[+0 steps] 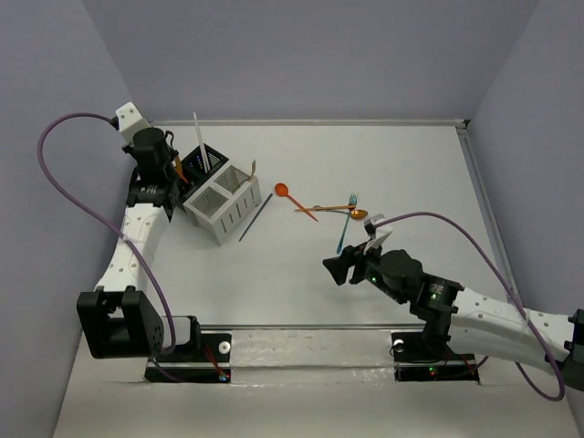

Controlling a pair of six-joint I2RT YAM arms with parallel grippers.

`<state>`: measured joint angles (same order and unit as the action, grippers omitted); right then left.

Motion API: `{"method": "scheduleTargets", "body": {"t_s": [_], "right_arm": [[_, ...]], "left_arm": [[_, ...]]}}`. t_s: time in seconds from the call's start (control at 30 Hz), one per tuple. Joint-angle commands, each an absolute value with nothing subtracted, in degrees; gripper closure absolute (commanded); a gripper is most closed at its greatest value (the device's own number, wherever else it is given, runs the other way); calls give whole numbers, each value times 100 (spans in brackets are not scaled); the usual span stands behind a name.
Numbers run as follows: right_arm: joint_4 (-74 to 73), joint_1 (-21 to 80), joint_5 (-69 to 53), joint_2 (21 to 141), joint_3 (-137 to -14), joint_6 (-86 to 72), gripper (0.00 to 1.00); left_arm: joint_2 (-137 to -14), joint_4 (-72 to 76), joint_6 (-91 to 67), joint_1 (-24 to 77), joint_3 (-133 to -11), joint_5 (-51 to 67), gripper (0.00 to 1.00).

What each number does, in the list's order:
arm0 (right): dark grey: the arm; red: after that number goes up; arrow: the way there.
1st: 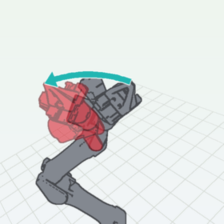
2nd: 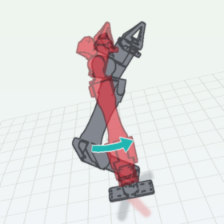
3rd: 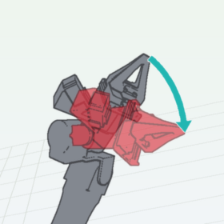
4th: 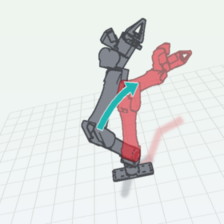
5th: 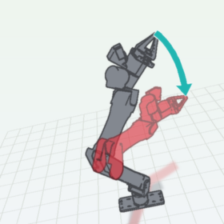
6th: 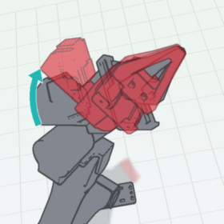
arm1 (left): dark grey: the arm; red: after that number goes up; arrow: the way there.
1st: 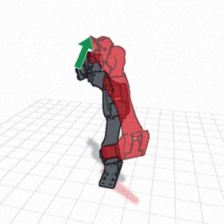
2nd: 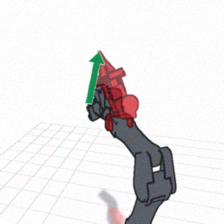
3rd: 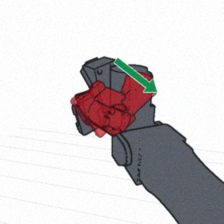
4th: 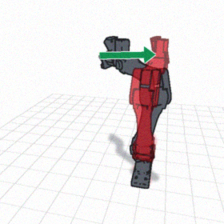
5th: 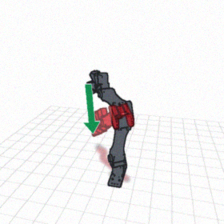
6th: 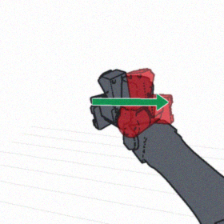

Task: Sort the eating utensils into containers

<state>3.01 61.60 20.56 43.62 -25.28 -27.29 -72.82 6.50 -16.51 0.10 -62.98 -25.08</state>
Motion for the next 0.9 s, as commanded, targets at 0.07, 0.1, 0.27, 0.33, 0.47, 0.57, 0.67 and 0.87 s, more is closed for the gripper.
{"method": "scheduleTargets", "body": {"t_s": [0.07, 0.1, 0.27, 0.33, 0.47, 0.57, 0.67, 0.87], "right_arm": [[457, 6214, 2267, 4517, -2461, -2742, 29], [448, 6214, 2294, 4544, -2470, -2733, 29], [413, 6214, 2390, 4597, -2487, -2751, 29], [369, 6214, 2408, 4588, -2496, -2751, 29], [273, 6214, 2452, 4588, -2540, -2768, 29], [202, 6214, 2470, 4623, -2566, -2777, 29], [176, 6214, 2487, 4702, -2619, -2795, 30], [44, 6214, 2540, 5070, -2786, -2935, 31]], "left_arm": [[-7663, 1450, -1187, -62, -6627, -3234, 94], [-7795, 1459, -1117, -62, -6644, -3226, 94], [-7971, 1608, -1028, -62, -6487, -3190, 94], [-8050, 1608, -976, -62, -6486, -3234, 91], [-8138, 1626, -975, -62, -6504, -3217, 78], [-8130, 1608, -1011, -62, -6513, -3111, 62], [-8051, 1600, -1028, -9, -6521, -3032, 45], [-7717, 1363, -1327, 272, -6697, -2646, 18]]}}
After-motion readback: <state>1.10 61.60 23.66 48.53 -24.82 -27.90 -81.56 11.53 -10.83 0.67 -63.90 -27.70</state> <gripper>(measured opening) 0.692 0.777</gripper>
